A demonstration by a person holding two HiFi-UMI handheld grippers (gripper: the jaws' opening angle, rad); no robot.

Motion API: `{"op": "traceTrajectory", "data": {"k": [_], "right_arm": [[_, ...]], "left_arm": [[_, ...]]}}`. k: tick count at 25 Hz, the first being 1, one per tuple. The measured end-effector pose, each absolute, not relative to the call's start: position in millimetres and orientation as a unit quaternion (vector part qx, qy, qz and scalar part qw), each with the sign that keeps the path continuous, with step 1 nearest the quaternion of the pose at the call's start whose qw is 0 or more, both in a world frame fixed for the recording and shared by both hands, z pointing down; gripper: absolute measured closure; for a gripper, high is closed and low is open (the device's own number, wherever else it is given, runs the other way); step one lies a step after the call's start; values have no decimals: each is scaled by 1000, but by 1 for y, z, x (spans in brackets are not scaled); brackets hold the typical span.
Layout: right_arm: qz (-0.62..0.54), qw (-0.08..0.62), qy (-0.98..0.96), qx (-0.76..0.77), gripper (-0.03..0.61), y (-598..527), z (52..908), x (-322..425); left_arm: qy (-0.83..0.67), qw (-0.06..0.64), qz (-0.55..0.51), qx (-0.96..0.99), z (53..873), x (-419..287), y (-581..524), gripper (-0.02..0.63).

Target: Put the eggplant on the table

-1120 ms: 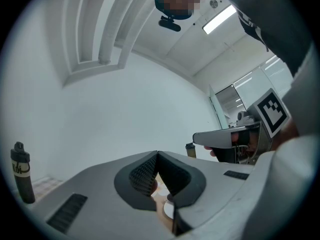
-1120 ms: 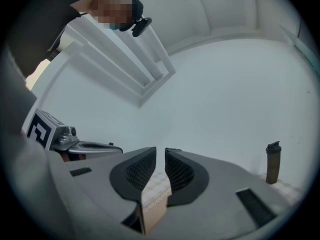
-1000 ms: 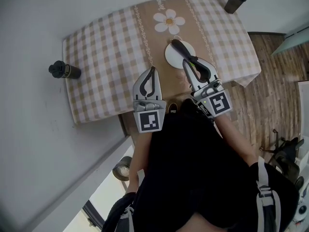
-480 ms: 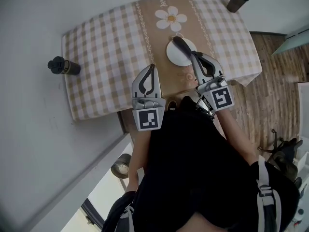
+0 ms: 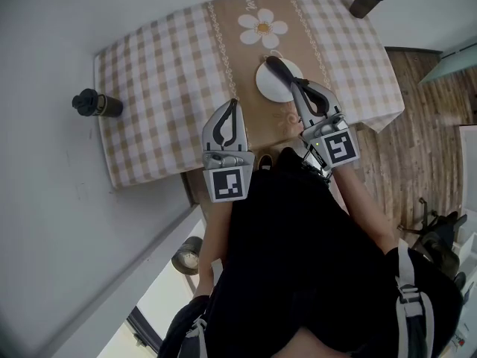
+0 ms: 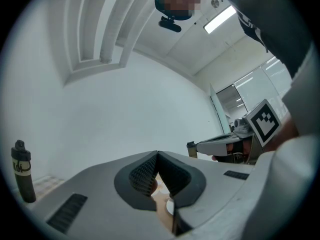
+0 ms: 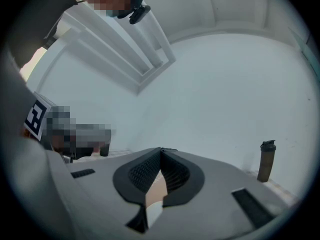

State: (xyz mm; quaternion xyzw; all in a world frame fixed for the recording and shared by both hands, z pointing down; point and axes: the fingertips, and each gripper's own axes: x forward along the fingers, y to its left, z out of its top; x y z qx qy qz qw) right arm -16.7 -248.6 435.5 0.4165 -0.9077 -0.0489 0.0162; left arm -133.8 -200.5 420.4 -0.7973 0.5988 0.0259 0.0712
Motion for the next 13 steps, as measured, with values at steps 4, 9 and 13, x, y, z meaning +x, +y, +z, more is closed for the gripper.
{"op": "traceTrajectory", "data": {"k": [4,9,13], "right_arm": [[-39,30,-906,421,577,-254,447,-14],[-31,44,-905,421,577,-260,446,-18],[-31,45,-901,430,577,-266,465,-9]], "left_arm": [[599,74,25,-797,421,-134,-203,621],[603,60,28,-795,416,-141,-202,621],[600,60,22,-797,428,-136,-205,621]]}}
